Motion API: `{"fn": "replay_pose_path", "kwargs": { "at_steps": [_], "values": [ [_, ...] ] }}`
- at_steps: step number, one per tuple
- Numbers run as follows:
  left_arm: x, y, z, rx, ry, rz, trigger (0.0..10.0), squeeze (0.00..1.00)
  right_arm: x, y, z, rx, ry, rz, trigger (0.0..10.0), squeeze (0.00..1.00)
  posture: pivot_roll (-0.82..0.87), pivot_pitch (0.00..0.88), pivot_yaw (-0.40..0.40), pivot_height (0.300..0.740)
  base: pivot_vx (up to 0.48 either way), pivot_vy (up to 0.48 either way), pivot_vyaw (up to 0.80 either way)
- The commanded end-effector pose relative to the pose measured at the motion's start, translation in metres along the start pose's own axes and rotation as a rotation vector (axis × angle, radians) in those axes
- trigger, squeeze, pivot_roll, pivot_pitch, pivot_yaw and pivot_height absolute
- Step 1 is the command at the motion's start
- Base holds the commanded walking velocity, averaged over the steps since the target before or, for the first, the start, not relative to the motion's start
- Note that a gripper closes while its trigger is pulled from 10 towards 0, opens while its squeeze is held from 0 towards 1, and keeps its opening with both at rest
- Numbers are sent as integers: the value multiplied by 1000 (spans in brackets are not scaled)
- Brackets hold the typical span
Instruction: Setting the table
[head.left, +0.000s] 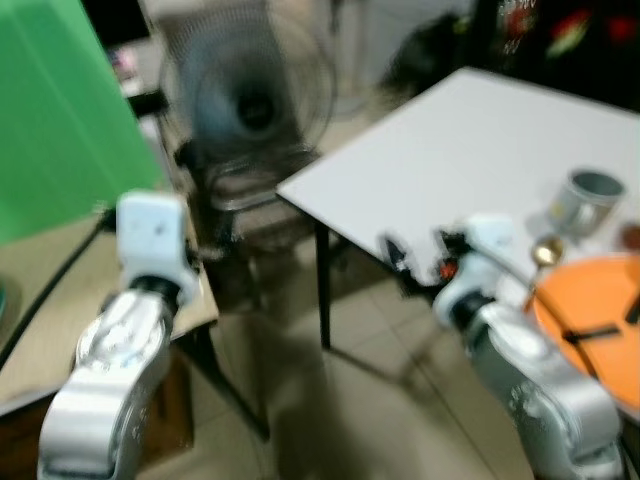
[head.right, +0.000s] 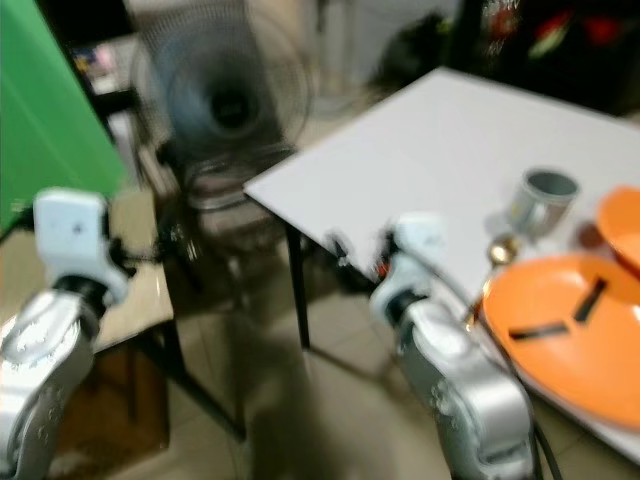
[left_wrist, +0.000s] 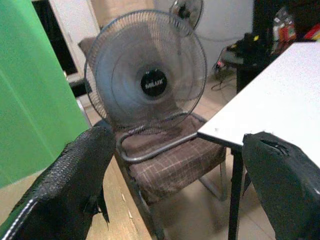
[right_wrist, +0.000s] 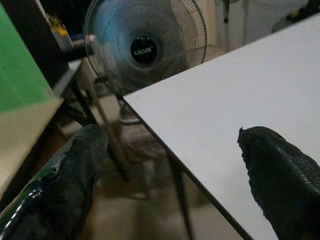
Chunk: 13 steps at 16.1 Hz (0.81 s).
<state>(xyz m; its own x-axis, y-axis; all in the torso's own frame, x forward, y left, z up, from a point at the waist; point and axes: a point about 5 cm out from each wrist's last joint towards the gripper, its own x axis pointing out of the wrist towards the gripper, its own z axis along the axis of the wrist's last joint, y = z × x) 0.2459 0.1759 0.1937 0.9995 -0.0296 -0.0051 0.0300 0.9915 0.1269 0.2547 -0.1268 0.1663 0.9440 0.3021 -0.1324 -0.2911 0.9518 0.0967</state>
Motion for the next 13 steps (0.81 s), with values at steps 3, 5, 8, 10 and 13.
{"fn": "replay_pose_path", "kwargs": {
  "at_steps": [3,5,8,10,13],
  "values": [
    [-5,3,0,22,5,20,10000,502,1,-6,-1,58,-27,-37,10000,0,-12,55,76,740,0,407,0],
    [-6,4,-1,24,8,21,10000,498,4,-6,5,15,-104,-40,10000,0,-12,55,76,740,0,414,0],
    [-8,1,-2,22,13,17,10000,498,4,1,2,66,-46,73,10000,0,-13,59,71,740,0,416,0],
    [-8,-1,-3,12,14,15,10000,494,4,-1,0,52,-41,50,10000,0,-19,57,65,740,0,414,0],
    [-9,-6,-6,-6,18,12,10000,498,5,-2,0,59,-41,57,10000,0,-20,50,57,740,0,416,0]
  ]
}}
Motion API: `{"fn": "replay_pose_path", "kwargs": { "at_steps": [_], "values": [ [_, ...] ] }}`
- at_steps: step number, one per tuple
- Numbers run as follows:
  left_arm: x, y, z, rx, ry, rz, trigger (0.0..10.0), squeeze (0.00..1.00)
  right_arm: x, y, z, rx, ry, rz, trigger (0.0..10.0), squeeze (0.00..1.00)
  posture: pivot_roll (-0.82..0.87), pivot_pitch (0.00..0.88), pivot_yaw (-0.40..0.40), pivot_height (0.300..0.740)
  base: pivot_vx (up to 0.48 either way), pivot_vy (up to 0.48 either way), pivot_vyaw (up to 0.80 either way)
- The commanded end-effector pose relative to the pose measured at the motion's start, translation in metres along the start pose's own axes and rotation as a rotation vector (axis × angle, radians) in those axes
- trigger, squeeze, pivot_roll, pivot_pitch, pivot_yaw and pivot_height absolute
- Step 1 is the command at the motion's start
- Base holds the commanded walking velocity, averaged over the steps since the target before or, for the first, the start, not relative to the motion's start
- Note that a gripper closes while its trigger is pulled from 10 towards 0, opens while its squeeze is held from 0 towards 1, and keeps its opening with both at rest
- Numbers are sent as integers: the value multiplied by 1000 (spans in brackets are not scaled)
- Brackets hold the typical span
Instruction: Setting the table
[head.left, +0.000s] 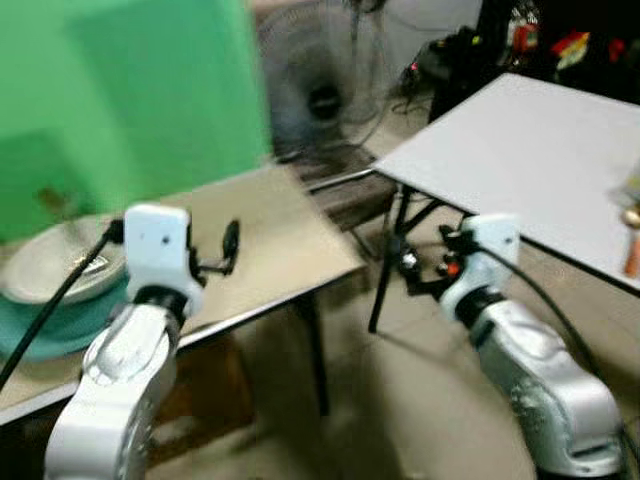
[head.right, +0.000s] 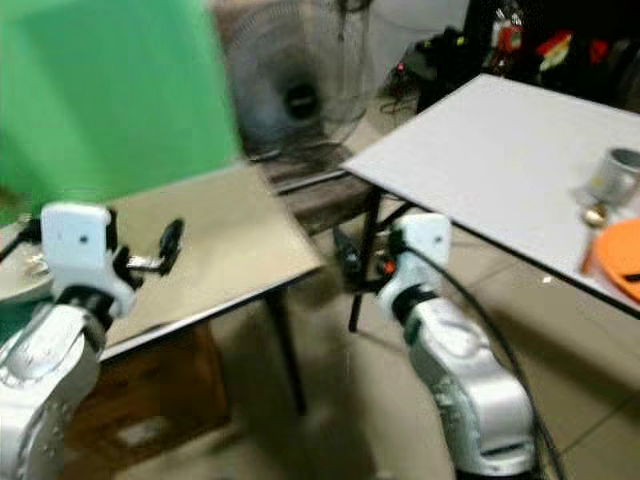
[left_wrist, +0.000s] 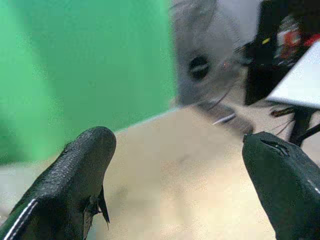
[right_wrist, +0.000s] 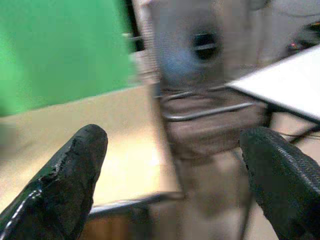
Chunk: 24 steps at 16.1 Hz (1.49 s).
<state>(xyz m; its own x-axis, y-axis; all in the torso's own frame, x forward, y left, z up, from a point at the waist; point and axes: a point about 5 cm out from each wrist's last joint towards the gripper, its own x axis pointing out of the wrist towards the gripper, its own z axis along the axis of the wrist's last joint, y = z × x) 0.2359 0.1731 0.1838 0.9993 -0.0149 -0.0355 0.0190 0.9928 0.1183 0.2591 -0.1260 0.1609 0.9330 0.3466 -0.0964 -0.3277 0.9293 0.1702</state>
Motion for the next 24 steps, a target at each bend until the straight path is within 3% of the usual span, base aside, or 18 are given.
{"fn": "replay_pose_path", "kwargs": {
  "at_steps": [1,6,9,15,19,24],
  "values": [
    [0,-2,3,2,-14,0,10000,498,0,-1,5,-11,-10,9,10000,0,-20,50,57,740,0,412,0],
    [0,1,6,-12,-27,18,10000,498,3,5,4,-48,3,70,10000,0,-11,38,56,740,0,80,0],
    [1,2,8,13,-42,7,10000,514,4,6,3,-58,-3,70,10000,0,-15,32,60,740,0,0,800],
    [4,3,8,3,-39,10,10000,525,8,-7,8,-54,-25,20,10000,0,-19,33,54,740,284,0,133],
    [1,4,6,21,-32,16,10000,525,12,-7,13,-171,-14,101,10000,0,-10,32,42,740,290,0,400],
    [-3,7,7,75,-26,18,10000,522,10,-4,12,-185,-13,199,10000,0,-3,35,38,740,287,0,571]
  ]
}}
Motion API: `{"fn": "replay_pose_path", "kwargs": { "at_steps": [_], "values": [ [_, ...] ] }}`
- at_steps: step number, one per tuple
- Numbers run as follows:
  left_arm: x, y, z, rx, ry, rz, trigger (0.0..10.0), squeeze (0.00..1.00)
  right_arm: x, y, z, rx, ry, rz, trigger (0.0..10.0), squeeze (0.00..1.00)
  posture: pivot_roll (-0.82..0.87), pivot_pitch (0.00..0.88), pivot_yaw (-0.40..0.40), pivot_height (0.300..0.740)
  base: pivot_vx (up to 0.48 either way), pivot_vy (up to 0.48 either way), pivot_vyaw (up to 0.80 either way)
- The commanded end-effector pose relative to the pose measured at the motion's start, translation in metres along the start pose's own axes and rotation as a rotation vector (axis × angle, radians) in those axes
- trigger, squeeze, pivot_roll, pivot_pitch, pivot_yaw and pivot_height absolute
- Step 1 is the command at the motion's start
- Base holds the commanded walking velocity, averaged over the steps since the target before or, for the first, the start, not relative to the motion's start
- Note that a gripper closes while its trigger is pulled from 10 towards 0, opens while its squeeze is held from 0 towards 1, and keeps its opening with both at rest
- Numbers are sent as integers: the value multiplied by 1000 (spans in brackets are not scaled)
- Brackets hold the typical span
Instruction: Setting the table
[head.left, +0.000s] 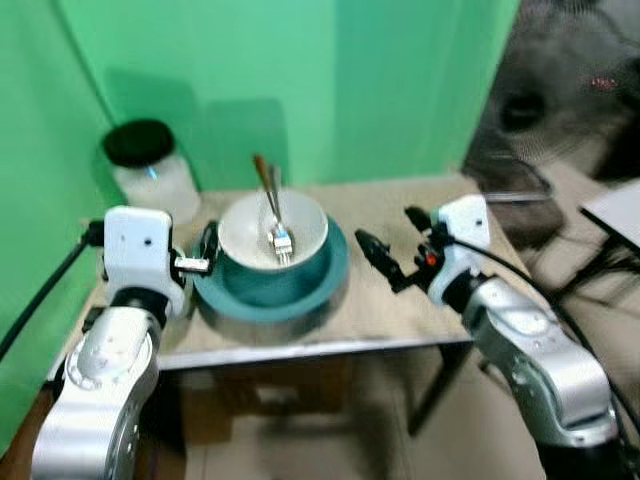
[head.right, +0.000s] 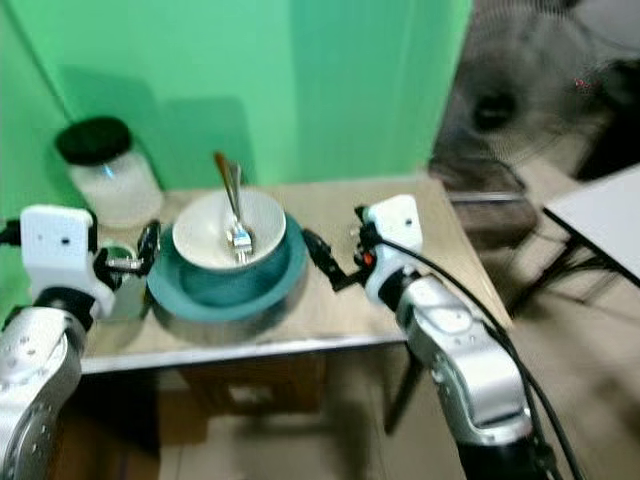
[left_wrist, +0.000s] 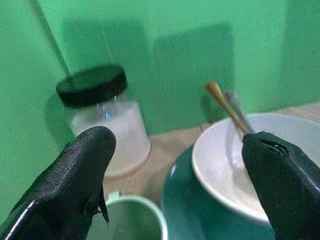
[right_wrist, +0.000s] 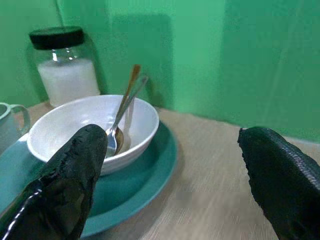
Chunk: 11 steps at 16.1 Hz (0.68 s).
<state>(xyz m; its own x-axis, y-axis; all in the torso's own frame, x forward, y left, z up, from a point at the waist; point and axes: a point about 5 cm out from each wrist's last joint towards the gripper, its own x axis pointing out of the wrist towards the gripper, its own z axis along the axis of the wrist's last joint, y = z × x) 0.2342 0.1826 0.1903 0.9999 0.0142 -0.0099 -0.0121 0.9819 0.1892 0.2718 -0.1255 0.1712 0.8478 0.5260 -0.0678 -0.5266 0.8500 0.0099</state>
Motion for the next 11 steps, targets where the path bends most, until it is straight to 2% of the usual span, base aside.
{"fn": "replay_pose_path", "kwargs": {
  "at_steps": [1,3,6,7,8,9,10,11],
  "values": [
    [-4,-2,1,22,10,-37,10000,506,-4,-3,-1,27,1,6,10000,0,-3,37,42,740,0,0,0],
    [-5,-1,0,69,29,-96,10000,494,-8,-6,-1,46,0,24,10000,0,-3,36,39,740,0,0,0],
    [1,11,-8,260,140,-290,10000,482,-20,-14,5,-35,1,127,10000,0,-13,34,40,740,0,0,0],
    [2,16,-8,295,167,-381,10000,212,-24,-19,10,-53,1,159,10000,0,-13,34,40,740,0,0,0],
    [4,21,-8,334,197,-490,10000,188,-28,-23,14,-68,2,200,10000,0,-11,32,27,740,0,0,0],
    [9,27,-9,387,221,-553,10000,0,-30,-23,17,-85,7,251,10000,0,-10,28,13,740,0,0,0],
    [11,31,-9,409,233,-565,10000,0,-30,-23,18,-92,11,273,10000,0,-10,28,13,740,0,0,0],
    [26,39,-7,468,245,-644,10000,0,-34,-21,21,-124,39,369,10000,0,-6,23,1,740,0,0,0]
  ]
}}
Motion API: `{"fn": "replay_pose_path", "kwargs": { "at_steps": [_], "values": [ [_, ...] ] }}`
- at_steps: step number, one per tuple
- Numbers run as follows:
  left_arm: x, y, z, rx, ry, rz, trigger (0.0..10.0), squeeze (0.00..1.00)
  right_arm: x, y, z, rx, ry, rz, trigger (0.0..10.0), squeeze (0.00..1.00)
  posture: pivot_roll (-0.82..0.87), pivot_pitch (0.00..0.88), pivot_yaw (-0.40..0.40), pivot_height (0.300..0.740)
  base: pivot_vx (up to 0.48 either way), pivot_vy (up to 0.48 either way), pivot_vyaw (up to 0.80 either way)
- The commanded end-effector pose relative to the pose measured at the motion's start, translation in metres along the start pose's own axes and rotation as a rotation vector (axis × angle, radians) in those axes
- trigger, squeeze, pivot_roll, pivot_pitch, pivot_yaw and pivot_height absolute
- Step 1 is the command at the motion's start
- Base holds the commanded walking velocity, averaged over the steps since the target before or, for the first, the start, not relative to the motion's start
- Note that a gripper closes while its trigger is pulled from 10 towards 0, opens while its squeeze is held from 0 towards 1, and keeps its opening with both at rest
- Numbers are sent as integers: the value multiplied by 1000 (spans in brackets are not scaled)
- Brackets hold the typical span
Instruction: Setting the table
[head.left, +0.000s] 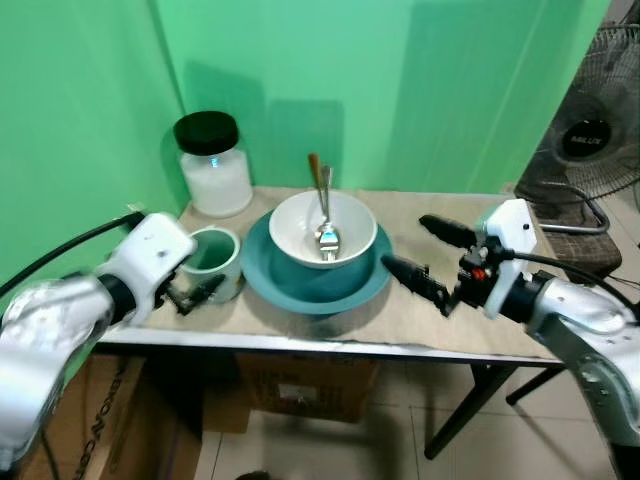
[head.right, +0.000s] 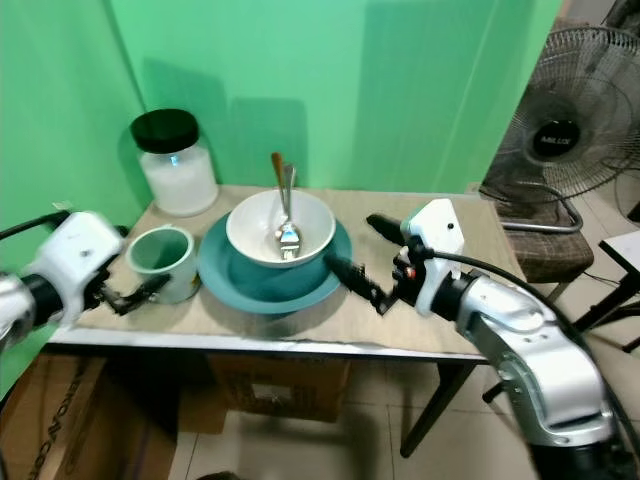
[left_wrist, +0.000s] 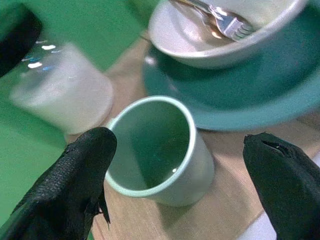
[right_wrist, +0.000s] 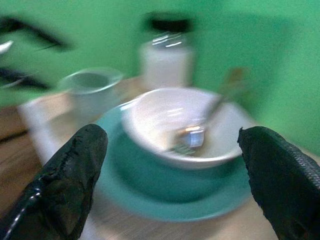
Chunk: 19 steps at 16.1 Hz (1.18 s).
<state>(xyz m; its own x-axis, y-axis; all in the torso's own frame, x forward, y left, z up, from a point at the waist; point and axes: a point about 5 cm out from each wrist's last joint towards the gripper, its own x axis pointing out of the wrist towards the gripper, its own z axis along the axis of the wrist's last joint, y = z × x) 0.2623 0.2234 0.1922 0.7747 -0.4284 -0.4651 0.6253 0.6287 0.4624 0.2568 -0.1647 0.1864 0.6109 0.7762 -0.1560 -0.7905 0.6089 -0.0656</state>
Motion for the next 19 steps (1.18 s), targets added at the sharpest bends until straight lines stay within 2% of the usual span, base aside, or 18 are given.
{"fn": "replay_pose_path", "kwargs": {
  "at_steps": [1,2,4,6,7,8,9,13,19],
  "values": [
    [3,8,0,41,5,-84,10000,0,-1,4,10,-46,-9,85,10000,0,-6,23,-3,740,0,0,0],
    [7,15,1,76,13,-148,10000,0,-1,4,11,-66,14,119,10000,0,-14,22,3,740,0,0,0],
    [17,35,1,133,29,-148,10000,0,-4,7,12,-89,46,176,10000,0,-18,26,12,740,0,0,0],
    [24,46,2,149,27,-193,10000,0,-9,14,10,-100,90,240,10000,0,-24,33,29,740,0,0,0],
    [26,48,3,144,19,-234,6196,0,-10,16,9,-104,108,262,10000,0,-26,41,41,740,0,0,0],
    [27,48,3,143,22,-262,4000,0,-11,18,9,-105,116,275,10000,0,-26,41,41,740,0,0,0],
    [27,46,3,151,38,-318,0,0,-13,22,8,-103,125,289,10000,0,-27,53,61,740,0,0,0],
    [26,51,9,188,73,-452,0,0,-14,30,7,-101,155,318,10000,0,-11,90,99,740,0,0,0],
    [19,52,6,230,181,-542,0,0,-15,36,5,-114,218,352,10000,0,-5,109,118,740,0,0,0]
  ]
}}
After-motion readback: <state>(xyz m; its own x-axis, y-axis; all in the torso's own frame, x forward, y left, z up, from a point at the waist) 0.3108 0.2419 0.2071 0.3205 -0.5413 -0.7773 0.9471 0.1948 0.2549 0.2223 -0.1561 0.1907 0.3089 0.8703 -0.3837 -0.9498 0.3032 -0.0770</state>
